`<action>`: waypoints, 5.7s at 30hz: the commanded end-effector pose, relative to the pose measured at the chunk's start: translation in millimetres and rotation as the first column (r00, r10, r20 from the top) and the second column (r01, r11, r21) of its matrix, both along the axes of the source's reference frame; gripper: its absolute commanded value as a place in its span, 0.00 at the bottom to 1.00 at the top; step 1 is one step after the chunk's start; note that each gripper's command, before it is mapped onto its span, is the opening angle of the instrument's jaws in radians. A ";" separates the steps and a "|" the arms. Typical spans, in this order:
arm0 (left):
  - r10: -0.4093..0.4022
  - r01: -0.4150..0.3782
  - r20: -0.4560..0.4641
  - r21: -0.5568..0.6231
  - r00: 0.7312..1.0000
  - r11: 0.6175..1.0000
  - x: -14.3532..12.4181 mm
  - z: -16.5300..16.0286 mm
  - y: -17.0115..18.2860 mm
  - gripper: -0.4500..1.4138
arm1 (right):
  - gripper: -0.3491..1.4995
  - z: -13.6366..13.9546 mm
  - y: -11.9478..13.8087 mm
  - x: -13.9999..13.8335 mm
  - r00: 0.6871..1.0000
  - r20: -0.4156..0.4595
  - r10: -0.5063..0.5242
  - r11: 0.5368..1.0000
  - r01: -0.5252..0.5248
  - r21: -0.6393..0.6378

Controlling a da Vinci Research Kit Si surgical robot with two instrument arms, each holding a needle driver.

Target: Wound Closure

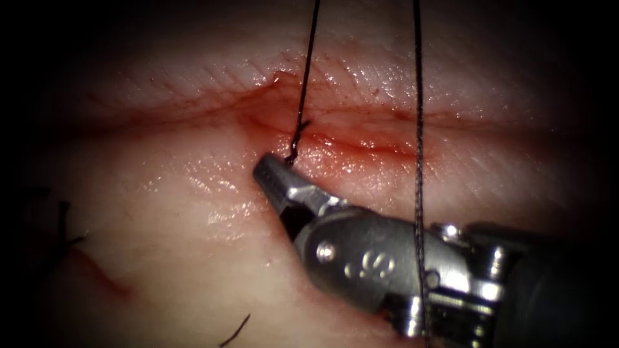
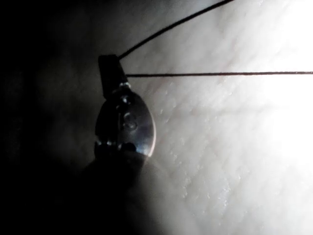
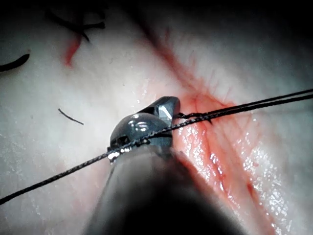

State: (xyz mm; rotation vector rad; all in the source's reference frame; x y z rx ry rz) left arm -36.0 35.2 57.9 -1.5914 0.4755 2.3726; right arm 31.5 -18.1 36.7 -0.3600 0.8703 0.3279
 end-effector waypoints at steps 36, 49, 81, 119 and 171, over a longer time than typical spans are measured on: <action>0.028 -0.028 0.011 0.005 1.000 1.000 -0.7 -0.7 -1.8 0.00 | 0.00 0.7 0.2 1.9 0.999 0.009 -0.038 0.995 0.039 -0.095; 0.103 -0.106 0.092 0.028 0.990 0.994 0.3 -6.7 -9.1 0.00 | 0.94 -1.0 1.4 2.1 0.992 -0.124 0.021 0.998 -0.028 -0.058; 0.357 -0.445 0.511 0.058 0.782 0.894 8.4 -14.2 -29.4 0.00 | 0.00 -3.7 9.4 -10.4 0.912 -0.405 -0.057 0.942 0.184 0.281; 0.148 -0.574 0.792 0.287 0.593 0.766 6.6 -13.5 -34.8 0.00 | 0.00 3.9 19.6 4.0 0.742 -0.670 0.024 0.813 0.376 0.445; -0.040 -0.445 0.771 0.409 0.636 0.797 3.8 -8.9 -29.1 0.00 | 0.02 0.8 17.6 -0.7 0.333 -0.723 -0.605 0.332 0.931 0.152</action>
